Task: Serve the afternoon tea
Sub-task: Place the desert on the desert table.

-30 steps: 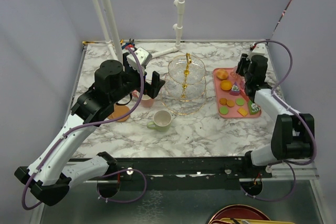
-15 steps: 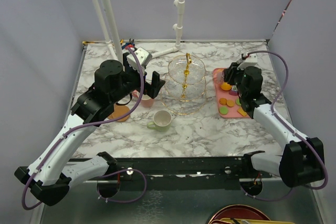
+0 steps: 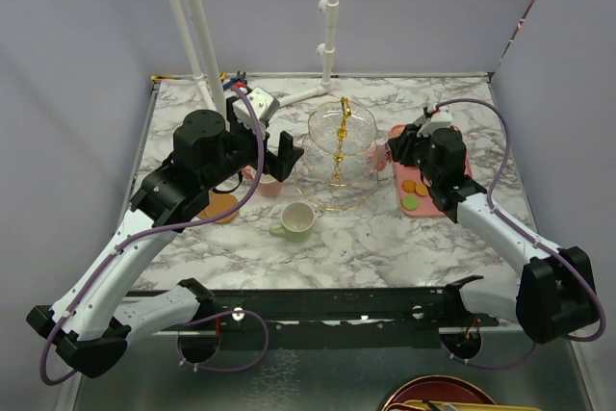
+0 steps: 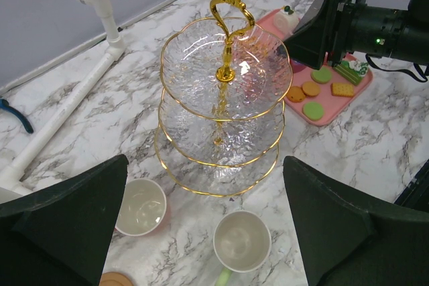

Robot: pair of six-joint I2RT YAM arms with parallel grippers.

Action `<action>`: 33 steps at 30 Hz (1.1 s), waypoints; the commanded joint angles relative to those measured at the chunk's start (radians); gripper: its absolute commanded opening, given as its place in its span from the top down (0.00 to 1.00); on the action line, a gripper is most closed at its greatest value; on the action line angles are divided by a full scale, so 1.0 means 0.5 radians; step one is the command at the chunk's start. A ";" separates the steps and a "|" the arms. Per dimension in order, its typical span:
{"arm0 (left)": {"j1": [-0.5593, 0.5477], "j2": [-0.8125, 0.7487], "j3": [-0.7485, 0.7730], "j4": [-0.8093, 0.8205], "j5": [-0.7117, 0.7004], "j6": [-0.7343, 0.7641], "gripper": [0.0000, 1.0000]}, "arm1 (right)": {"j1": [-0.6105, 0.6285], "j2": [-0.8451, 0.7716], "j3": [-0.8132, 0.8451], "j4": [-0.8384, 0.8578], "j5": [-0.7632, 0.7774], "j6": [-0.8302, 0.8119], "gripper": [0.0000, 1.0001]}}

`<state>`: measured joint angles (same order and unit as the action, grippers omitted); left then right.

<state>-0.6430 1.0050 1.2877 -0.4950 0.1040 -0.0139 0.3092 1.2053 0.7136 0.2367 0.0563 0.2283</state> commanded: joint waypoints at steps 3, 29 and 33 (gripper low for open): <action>0.011 -0.020 0.005 0.048 0.050 0.019 0.01 | 0.082 0.063 -0.050 0.063 -0.063 0.090 0.87; 0.013 -0.023 0.010 0.048 0.088 0.007 0.01 | 0.175 0.043 -0.146 0.134 -0.103 0.100 0.63; 0.016 -0.020 0.020 0.048 0.093 0.006 0.01 | 0.175 0.000 -0.137 0.126 -0.103 0.076 0.58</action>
<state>-0.6422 1.0050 1.2877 -0.4950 0.1249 -0.0143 0.3851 1.2320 0.6609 0.2993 0.0429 0.2638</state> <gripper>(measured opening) 0.990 0.416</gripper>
